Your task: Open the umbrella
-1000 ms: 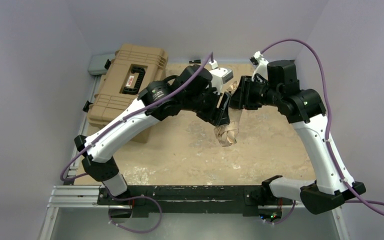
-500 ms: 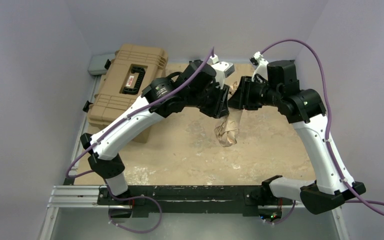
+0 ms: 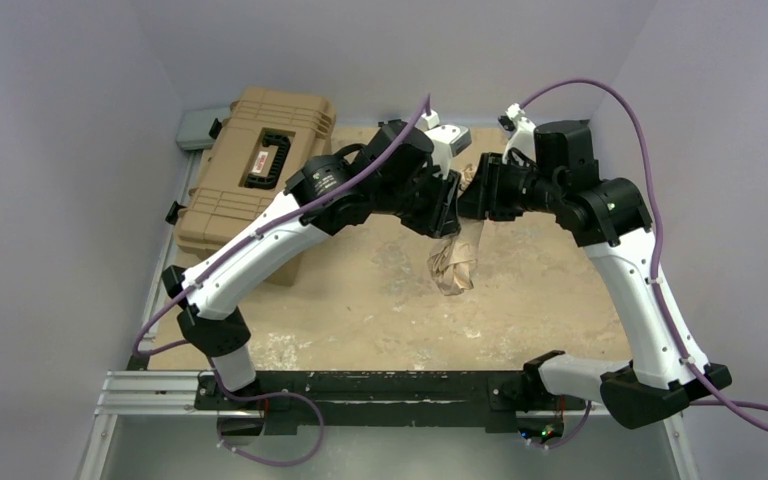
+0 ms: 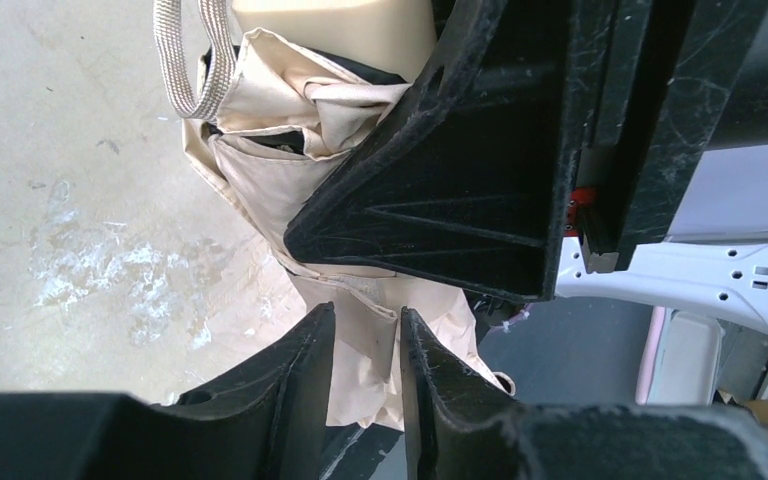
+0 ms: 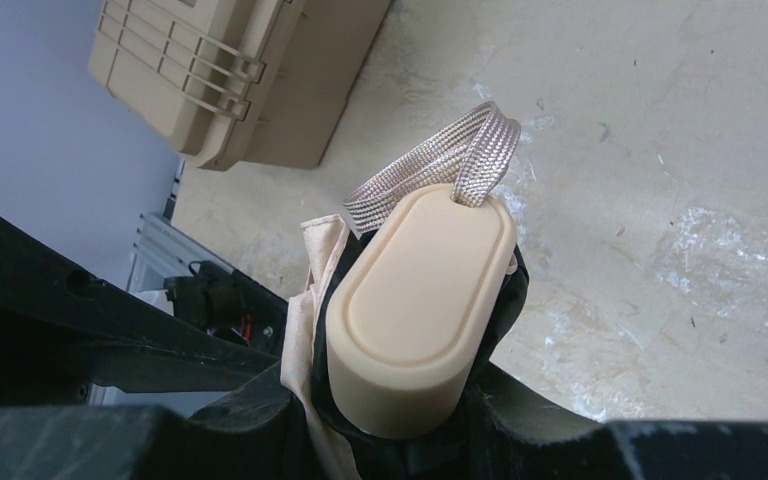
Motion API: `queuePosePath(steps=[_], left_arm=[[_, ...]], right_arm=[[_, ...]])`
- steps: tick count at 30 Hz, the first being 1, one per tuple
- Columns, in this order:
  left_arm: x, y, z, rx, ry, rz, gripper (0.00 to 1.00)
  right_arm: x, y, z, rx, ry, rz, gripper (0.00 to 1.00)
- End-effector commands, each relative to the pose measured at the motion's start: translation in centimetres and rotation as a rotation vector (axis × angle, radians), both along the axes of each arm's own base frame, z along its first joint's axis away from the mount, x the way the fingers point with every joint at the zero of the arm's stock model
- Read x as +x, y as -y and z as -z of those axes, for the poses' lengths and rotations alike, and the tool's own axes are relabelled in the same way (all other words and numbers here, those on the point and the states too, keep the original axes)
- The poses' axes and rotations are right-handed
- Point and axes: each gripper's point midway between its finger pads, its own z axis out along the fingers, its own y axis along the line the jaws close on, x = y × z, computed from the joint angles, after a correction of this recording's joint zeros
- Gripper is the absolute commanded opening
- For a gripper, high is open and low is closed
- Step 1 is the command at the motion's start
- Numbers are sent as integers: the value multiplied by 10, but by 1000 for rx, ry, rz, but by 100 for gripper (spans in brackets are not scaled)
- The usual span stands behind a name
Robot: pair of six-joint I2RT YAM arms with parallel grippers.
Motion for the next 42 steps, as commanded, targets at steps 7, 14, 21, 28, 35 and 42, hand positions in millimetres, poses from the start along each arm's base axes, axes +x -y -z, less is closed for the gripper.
queuePosePath(steps=[7, 14, 21, 28, 35, 42], left_arm=[[-2, 7, -2, -28, -10, 6, 13], [5, -3, -13, -30, 6, -71, 0], [18, -16, -1, 101, 49, -234, 0], [23, -7, -5, 41, -30, -402, 0], [27, 2, -8, 42, 49, -443, 0], [59, -120, 118, 553, -212, -845, 0]], right_arm=[[-6, -7, -27, 66, 87, -40, 0], [-12, -11, -36, 102, 125, -75, 0], [-16, -16, -56, 164, 207, -108, 0], [-12, -16, -73, 198, 268, -80, 0], [-5, -19, -83, 250, 284, -50, 0], [-16, -18, -113, 327, 397, -68, 0]])
